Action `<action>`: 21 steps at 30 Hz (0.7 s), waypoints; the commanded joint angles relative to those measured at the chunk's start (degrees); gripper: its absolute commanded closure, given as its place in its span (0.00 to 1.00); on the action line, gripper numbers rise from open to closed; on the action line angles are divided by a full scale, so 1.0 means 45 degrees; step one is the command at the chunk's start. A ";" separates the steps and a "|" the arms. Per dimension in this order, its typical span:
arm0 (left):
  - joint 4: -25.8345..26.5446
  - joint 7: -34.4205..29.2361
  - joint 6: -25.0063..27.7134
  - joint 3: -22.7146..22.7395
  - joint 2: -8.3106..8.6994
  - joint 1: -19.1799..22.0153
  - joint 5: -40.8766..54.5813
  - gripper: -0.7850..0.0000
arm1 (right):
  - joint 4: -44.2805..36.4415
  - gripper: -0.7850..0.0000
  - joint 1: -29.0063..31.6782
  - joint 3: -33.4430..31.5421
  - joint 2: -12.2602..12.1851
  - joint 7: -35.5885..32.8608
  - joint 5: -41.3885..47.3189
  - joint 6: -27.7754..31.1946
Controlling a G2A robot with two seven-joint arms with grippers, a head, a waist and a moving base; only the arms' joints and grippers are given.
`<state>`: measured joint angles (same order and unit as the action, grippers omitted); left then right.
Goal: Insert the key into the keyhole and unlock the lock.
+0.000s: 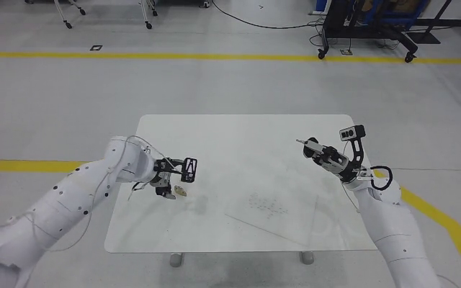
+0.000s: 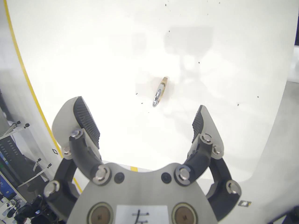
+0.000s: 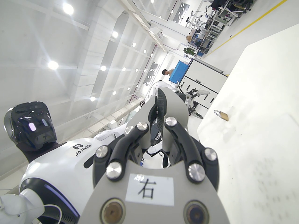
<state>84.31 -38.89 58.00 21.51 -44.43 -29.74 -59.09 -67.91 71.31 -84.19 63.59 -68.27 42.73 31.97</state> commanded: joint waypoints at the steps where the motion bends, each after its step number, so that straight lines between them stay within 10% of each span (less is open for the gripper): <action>1: -0.0280 -0.0596 0.0000 -0.1407 -0.0136 0.1024 0.1123 0.00 | 0.0000 1.00 0.0000 0.0000 0.0000 0.0000 0.0000 0.0000; 5: -0.0897 -0.1528 0.0000 -0.2616 -0.0516 0.2095 0.2377 0.05 | 0.0000 1.00 0.0000 0.0000 0.0000 0.0000 0.0000 0.0000; 11: -0.1711 -0.1644 0.0000 -0.2616 -0.1223 0.1823 0.1986 0.38 | 0.0000 1.00 0.0000 0.0000 0.0000 0.0000 0.0000 0.0000; 21: -0.3122 -0.1646 0.0000 -0.2616 -0.2391 0.1438 0.0756 0.51 | 0.0000 1.00 0.0000 0.0000 0.0000 0.0000 0.0000 0.0000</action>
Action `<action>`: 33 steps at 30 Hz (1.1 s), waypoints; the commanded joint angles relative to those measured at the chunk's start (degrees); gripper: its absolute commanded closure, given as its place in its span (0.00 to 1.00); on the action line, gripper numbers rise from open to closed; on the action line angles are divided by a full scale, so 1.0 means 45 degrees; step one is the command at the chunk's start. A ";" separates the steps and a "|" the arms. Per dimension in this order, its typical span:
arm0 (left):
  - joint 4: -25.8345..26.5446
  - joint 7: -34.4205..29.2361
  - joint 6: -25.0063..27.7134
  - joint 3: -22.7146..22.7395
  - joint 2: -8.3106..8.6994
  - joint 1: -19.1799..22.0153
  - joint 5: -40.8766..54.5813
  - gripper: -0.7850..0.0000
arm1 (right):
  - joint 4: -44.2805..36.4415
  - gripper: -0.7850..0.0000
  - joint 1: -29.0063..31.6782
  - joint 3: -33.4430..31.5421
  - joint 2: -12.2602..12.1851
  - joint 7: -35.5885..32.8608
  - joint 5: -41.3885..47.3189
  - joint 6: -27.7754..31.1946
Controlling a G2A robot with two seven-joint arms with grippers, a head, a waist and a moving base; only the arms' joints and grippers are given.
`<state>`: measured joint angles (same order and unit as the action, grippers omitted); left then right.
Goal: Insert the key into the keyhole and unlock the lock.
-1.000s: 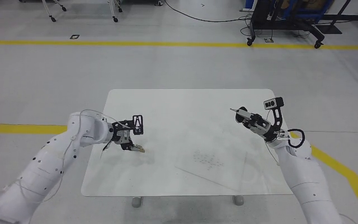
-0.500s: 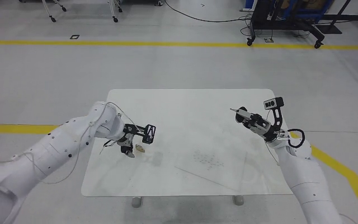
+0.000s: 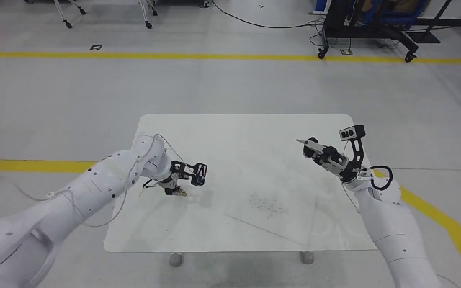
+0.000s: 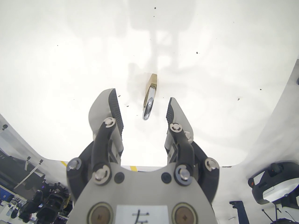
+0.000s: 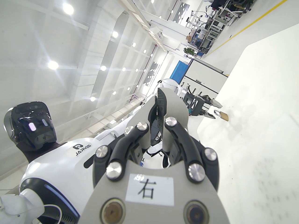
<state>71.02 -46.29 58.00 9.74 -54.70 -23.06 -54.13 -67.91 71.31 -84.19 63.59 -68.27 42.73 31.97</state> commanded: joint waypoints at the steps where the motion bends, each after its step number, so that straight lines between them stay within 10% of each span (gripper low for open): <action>1: -0.0252 0.0000 0.0000 0.0000 -0.0207 -0.0083 -0.0454 0.52 | 0.0000 1.00 0.0000 0.0000 0.0000 0.0000 0.0000 0.0000; 6: -0.0590 0.0000 0.0000 0.0000 -0.0548 -0.0150 -0.0704 0.60 | 0.0000 1.00 0.0000 0.0000 0.0000 0.0000 0.0000 0.0000; 9: -0.0634 0.0000 0.0000 0.0000 -0.0645 -0.0174 -0.0715 0.99 | 0.0000 1.00 0.0000 0.0000 0.0000 0.0000 0.0000 0.0000; 21: -0.0369 -0.0001 0.0000 0.0000 -0.0464 -0.0105 -0.0150 1.00 | 0.0000 1.00 0.0000 0.0000 0.0000 0.0000 0.0000 0.0000; 33: 0.0164 0.0002 0.0000 0.0000 0.0515 0.0503 0.6266 1.00 | 0.0000 1.00 0.0000 0.0000 0.0000 0.0000 0.0000 0.0000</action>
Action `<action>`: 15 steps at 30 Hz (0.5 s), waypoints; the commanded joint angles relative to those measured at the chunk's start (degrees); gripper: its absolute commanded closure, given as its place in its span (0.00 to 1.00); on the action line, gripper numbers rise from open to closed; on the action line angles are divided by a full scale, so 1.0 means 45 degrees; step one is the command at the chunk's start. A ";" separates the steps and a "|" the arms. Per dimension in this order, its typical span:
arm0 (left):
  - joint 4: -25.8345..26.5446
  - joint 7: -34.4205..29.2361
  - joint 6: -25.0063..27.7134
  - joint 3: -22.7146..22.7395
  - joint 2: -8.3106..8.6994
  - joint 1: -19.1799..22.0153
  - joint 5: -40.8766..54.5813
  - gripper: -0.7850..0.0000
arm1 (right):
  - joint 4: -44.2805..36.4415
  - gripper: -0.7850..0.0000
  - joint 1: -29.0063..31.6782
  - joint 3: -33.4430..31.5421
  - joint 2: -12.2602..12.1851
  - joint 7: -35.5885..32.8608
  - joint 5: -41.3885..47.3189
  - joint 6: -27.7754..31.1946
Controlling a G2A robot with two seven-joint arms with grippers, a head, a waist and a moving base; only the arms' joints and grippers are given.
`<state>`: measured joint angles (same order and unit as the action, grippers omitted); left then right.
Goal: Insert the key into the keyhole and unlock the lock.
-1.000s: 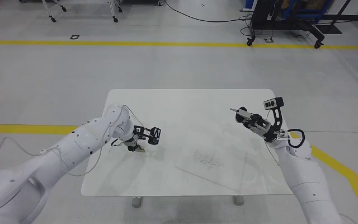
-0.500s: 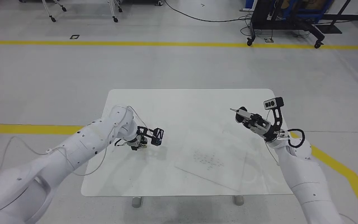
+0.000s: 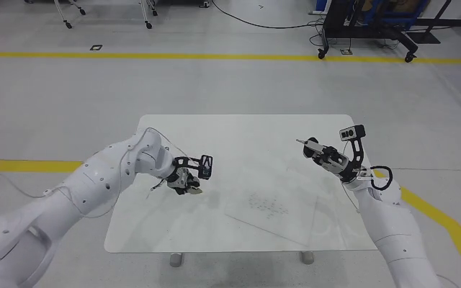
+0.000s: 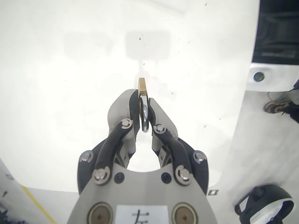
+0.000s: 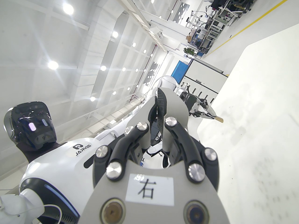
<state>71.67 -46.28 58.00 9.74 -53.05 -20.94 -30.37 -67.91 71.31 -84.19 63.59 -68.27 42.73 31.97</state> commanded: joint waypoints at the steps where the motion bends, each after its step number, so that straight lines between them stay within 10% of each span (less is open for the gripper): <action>1: -0.0010 0.0001 0.0000 0.0000 0.0279 0.0054 0.1629 1.00 | 0.0000 1.00 0.0000 0.0000 0.0000 0.0000 0.0000 0.0000; 6: -0.0122 0.1319 0.0000 0.0000 0.0935 0.0088 0.1978 1.00 | 0.0000 1.00 0.0000 0.0000 0.0000 0.0000 0.0000 0.0000; 15: -0.0412 0.2226 0.0000 0.0087 0.0980 -0.0398 0.2187 1.00 | 0.0000 1.00 0.0000 0.0000 0.0000 0.0000 0.0000 0.0000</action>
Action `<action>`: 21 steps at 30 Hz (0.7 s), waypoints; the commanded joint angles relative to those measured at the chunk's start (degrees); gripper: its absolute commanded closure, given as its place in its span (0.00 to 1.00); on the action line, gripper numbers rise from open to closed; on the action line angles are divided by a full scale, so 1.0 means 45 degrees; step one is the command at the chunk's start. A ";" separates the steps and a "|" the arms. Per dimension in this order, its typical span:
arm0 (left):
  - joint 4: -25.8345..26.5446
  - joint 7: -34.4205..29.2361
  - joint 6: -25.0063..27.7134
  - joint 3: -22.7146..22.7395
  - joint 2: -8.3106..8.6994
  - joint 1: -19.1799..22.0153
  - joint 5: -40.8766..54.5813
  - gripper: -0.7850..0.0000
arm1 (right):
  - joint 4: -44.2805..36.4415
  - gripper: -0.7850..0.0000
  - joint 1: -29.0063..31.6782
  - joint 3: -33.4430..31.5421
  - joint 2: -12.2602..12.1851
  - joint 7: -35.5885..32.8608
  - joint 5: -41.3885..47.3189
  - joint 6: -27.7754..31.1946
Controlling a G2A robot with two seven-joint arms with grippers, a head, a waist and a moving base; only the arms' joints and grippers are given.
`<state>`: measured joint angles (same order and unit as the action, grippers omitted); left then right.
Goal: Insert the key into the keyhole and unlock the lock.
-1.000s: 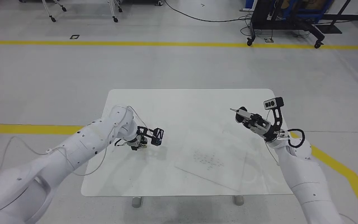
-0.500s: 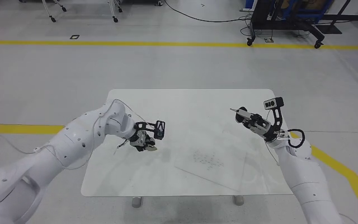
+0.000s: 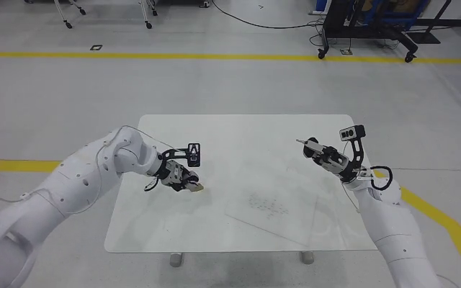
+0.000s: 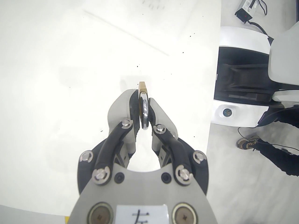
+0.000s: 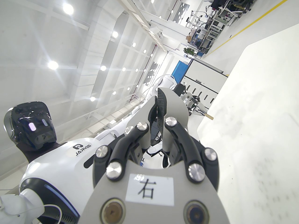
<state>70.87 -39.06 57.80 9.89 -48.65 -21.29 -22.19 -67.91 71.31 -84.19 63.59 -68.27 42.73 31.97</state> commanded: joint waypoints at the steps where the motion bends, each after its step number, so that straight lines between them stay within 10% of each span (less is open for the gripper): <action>1: -0.0511 0.1196 0.0045 0.0136 -0.0008 -0.0549 0.0848 1.00 | 0.0000 1.00 0.0000 0.0000 0.0000 0.0000 0.0000 0.0000; 7: -0.2702 0.3985 0.0045 0.0362 -0.0431 -0.1709 0.4012 1.00 | 0.0315 1.00 0.0006 0.0832 0.0296 0.2121 0.0244 -0.0254; 21: -0.4801 0.2525 0.0045 0.0453 -0.2408 -0.1371 0.5256 1.00 | 0.1035 1.00 -0.0563 0.1519 0.0667 0.2547 0.1080 0.0604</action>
<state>50.20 -27.84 58.00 11.75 -58.96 -27.31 1.13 -62.91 68.76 -77.27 66.53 -56.74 46.86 34.64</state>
